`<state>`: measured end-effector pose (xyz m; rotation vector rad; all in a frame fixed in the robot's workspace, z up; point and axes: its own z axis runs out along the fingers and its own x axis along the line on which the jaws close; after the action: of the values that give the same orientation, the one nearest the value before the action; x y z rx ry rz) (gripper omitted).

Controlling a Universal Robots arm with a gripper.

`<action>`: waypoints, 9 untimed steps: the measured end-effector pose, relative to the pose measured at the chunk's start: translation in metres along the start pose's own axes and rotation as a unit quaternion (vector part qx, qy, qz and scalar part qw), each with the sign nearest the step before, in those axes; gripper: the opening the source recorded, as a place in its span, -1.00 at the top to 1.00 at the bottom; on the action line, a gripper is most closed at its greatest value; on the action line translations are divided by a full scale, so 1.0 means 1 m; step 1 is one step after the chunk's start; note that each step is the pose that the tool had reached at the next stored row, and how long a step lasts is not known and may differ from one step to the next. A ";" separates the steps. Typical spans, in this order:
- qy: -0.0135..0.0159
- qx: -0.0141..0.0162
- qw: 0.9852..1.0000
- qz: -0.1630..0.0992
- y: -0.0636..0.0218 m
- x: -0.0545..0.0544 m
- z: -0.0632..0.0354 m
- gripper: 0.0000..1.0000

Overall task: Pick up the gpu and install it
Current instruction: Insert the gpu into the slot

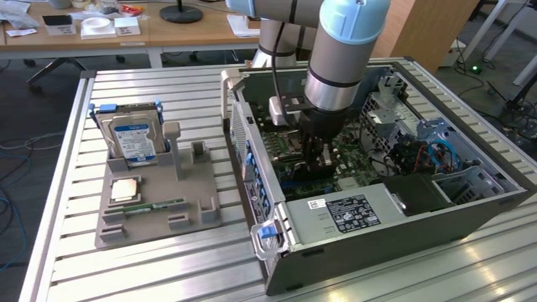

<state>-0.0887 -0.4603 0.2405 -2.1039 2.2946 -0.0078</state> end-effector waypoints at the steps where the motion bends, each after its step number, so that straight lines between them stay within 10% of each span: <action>1: 0.000 0.000 1.000 0.000 0.0001 0.000 0.0001 0.46; 9: 0.000 0.000 1.000 0.000 0.0004 0.000 0.0008 0.46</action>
<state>-0.0891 -0.4603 0.2396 -2.1037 2.2947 -0.0078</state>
